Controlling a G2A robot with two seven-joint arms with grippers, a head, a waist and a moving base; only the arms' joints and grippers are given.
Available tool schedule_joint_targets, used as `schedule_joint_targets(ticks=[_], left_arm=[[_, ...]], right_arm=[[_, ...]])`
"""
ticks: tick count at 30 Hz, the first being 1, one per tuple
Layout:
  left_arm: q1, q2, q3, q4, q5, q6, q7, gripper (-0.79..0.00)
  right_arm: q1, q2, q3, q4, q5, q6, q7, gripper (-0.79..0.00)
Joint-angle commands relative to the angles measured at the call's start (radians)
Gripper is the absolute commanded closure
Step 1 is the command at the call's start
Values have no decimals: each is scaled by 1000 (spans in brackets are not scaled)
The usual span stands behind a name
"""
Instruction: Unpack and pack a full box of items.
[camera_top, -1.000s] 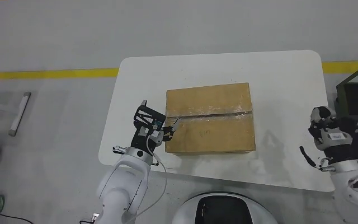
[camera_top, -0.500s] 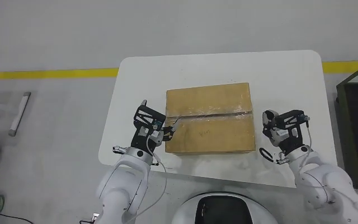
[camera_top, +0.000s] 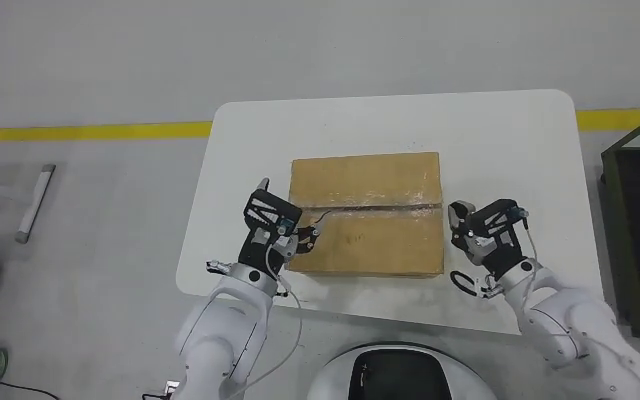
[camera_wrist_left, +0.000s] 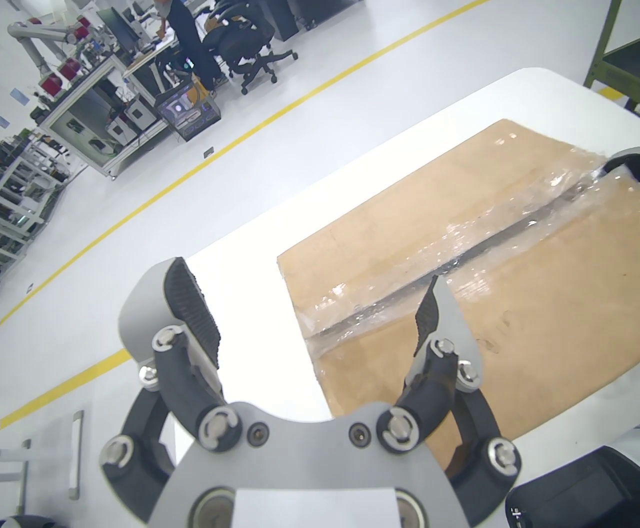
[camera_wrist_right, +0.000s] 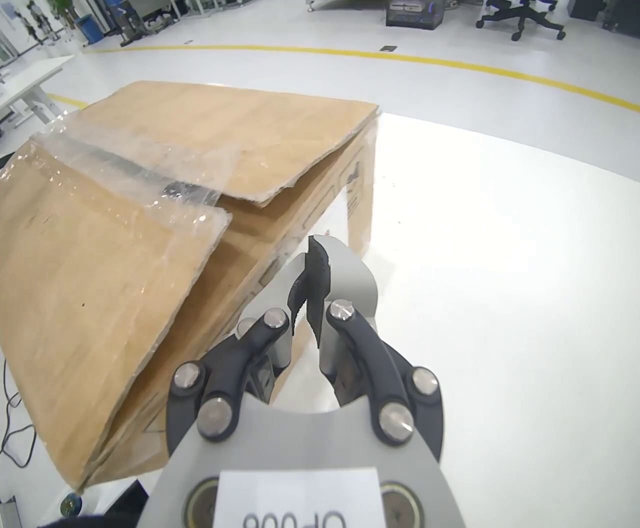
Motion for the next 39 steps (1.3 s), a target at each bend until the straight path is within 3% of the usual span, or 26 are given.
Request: schedule_joint_targets(ticks=[1, 11, 23, 25, 27, 28, 30, 34, 36, 39], left_arm=[[-26, -2, 42, -3, -4, -27, 0, -785], [-176, -21, 292, 91, 87, -146, -87, -785], [-275, -53, 450, 251, 270, -70, -132, -785], [-282, -58, 462, 265, 282, -54, -136, -653], [-293, -64, 469, 280, 297, -42, -142, -456], [-298, -66, 473, 284, 310, -39, -146, -403], [-303, -69, 479, 293, 330, -35, -149, -376], [-303, -74, 478, 297, 343, -29, -154, -249], [-299, -76, 476, 294, 351, -30, -154, -234], [-293, -78, 472, 292, 363, -32, -148, -135]], right_arm=[[-25, 1, 46, -22, 7, 28, -12, 0], [-159, 4, 216, -89, 11, 83, -80, 0], [-225, -4, 250, -112, 11, 110, -123, 0], [-228, -5, 253, -111, 4, 117, -129, 0], [-230, -6, 258, -108, 7, 121, -134, 0], [-230, -7, 260, -107, 8, 121, -136, 0], [-230, -7, 262, -104, 9, 120, -138, 0], [-231, -9, 264, -107, 10, 121, -137, 0], [-231, -11, 263, -111, 11, 122, -135, 0], [-231, -12, 261, -115, 9, 124, -132, 0]])
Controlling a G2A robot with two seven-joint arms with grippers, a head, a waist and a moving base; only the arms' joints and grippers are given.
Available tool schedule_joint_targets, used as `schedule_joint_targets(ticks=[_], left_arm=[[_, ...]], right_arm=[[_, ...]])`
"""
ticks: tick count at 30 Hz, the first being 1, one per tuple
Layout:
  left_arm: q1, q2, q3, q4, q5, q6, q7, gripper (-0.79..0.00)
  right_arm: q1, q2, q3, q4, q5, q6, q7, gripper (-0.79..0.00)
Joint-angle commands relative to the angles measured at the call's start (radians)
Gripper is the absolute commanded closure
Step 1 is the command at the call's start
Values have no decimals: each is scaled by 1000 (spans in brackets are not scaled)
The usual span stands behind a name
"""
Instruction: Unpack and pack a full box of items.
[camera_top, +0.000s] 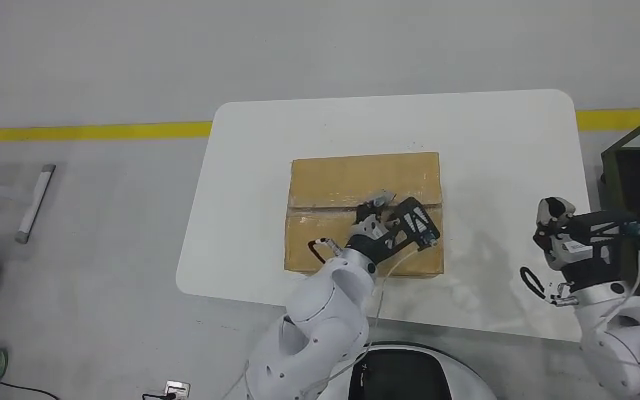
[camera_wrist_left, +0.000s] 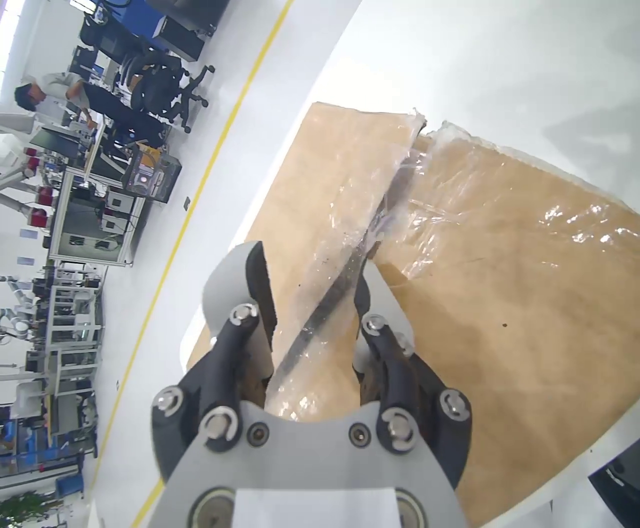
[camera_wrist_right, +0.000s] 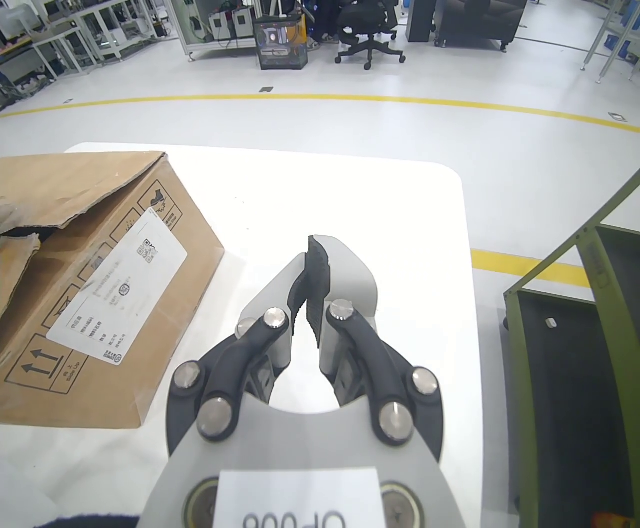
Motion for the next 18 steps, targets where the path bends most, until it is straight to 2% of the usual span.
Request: schedule_joint_targets(ticks=[1, 5, 7, 13, 18], left_arm=[[5, -1, -3, 0, 9, -1, 4, -123], [13, -4, -9, -1, 25, 0, 11, -86], [16, -5, -14, -1, 31, 2, 15, 0], [21, -10, -48, -6, 30, 36, 37, 0], [28, -9, -137, -39, 12, 84, 34, 0]], right_arm=[[0, -1, -1, -3, -2, 1, 2, 0], [1, -2, 3, -13, -1, 3, 13, 0], [1, -3, 5, -15, -1, 2, 16, 0], [-1, -6, 9, -28, 4, 2, 21, 0], [9, -8, 9, -42, 20, -4, 35, 0]])
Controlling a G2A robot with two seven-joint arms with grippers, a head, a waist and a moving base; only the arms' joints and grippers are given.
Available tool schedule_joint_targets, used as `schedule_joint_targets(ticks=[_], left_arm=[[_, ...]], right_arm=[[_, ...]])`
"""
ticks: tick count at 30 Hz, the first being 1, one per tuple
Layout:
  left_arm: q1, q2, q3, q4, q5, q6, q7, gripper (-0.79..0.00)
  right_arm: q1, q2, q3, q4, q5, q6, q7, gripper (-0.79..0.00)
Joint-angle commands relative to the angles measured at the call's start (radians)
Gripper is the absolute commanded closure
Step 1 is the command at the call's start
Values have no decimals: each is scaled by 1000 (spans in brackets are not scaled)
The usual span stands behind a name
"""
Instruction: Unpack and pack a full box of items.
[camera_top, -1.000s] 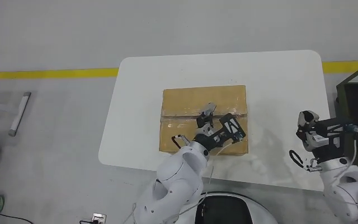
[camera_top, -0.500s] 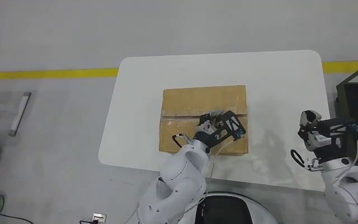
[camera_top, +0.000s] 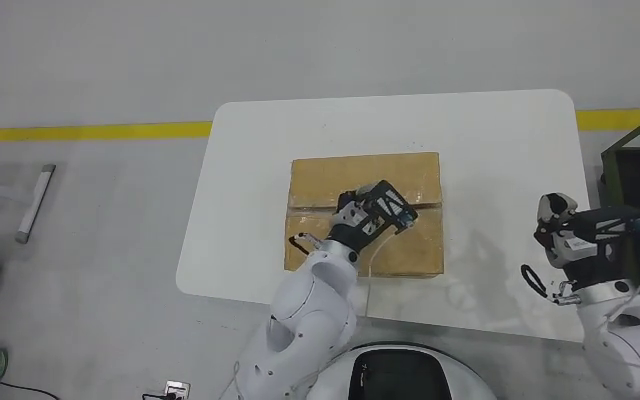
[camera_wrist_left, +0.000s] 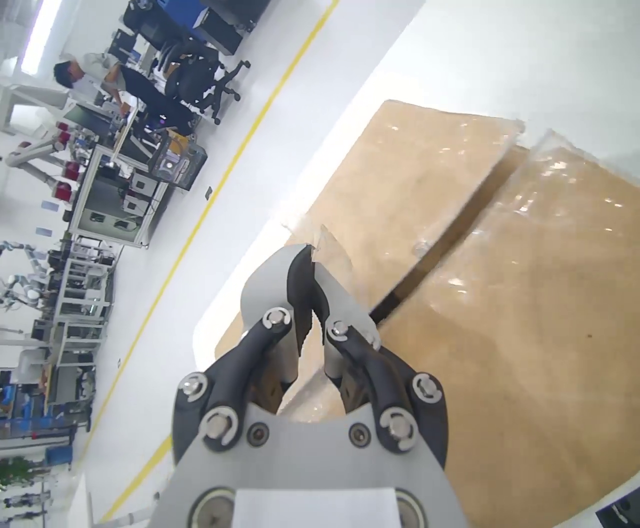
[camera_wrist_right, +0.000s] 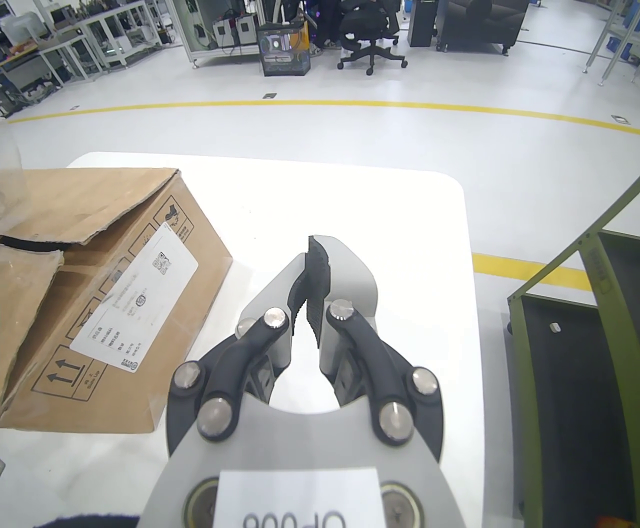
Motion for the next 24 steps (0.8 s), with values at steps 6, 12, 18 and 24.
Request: schedule_joint_targets(ticks=[6, 12, 18, 24], left_arm=[[15, 12, -228, -42, 2, 86, -49, 0], [41, 25, -419, -32, -5, 106, -58, 0], [63, 36, -542, 5, 33, 118, -46, 0], [81, 38, -581, 73, 53, 150, -52, 0]], right_arm=[[26, -1, -11, -24, 5, -12, 29, 0], [53, -2, -23, -35, 4, -17, 64, 0], [76, -2, -39, -44, -4, -30, 96, 0], [99, -3, -60, -29, -15, -34, 110, 0]])
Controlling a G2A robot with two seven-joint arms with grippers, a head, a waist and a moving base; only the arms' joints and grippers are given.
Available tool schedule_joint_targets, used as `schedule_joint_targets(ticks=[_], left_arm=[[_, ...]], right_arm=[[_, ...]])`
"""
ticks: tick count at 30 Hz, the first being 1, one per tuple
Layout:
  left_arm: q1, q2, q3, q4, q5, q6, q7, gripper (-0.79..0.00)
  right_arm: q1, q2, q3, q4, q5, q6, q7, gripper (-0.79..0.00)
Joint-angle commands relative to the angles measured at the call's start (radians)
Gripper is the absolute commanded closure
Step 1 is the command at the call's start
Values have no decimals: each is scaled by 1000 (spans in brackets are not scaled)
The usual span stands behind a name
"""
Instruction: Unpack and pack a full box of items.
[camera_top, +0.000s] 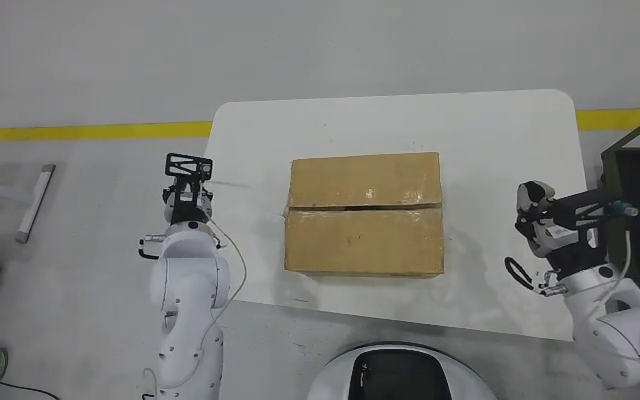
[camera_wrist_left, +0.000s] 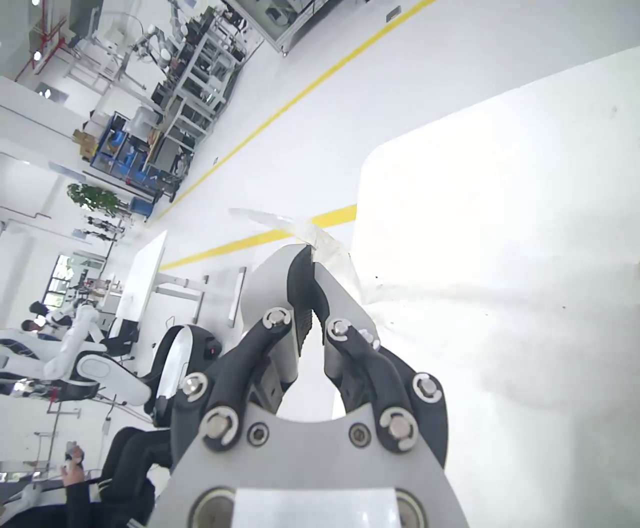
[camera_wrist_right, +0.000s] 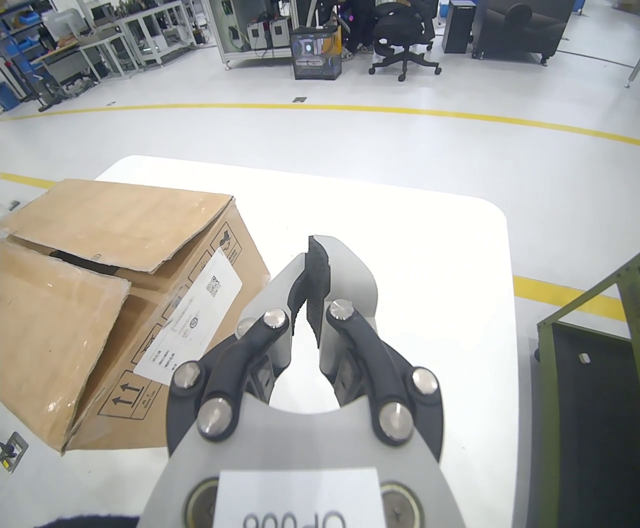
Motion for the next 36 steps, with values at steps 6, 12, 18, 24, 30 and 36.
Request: schedule_joint_targets(ticks=[6, 12, 18, 24, 30, 36], left_arm=[[-2, -1, -8, 51, 14, 11, -20, -785], [4, 1, -25, 50, 12, -8, -29, -785], [6, 8, -94, 51, 26, -29, -43, -785], [15, 15, -158, 33, 26, -36, -55, -785], [50, 14, -124, -68, -10, -91, -40, -785], [57, 6, 22, -205, -73, -179, -33, -785]], right_arm=[[26, -3, -11, -6, 62, 0, 33, 0], [53, -1, -41, -56, 131, -84, 84, 0], [76, 1, -131, -45, 153, -166, 146, 0], [107, 2, -221, 15, 22, -172, 172, 0], [122, 1, -251, 37, -42, -141, 183, 0], [107, -4, -168, -29, 21, -25, 88, 0]])
